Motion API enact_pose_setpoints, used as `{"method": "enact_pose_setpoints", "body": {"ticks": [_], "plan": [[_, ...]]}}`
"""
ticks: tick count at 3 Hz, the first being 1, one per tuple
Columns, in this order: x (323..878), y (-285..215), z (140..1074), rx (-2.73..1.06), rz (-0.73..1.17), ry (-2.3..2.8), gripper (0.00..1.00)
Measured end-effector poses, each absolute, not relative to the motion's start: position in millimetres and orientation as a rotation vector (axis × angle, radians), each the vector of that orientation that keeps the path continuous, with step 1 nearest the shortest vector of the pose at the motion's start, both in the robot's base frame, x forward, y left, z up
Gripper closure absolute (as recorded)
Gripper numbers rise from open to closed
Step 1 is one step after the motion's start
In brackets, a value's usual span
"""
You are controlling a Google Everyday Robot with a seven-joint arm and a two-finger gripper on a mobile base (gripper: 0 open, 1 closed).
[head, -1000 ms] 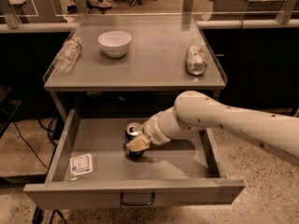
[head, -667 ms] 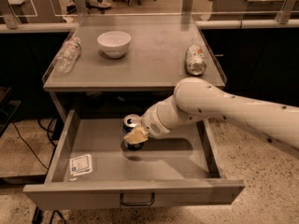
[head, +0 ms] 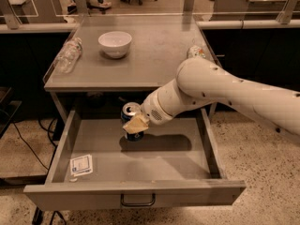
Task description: Pick pepsi can from top drawer and place on counter
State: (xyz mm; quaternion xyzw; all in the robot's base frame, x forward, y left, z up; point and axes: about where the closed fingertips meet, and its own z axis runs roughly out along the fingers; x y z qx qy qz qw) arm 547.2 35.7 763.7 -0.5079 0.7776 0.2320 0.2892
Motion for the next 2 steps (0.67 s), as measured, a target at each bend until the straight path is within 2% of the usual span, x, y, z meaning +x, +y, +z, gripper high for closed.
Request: {"method": "enact_pose_setpoints", "body": {"ticks": [2], "plan": [[572.8, 66.7, 836.5, -1.489, 0.586, 1.983, 1.00]]}}
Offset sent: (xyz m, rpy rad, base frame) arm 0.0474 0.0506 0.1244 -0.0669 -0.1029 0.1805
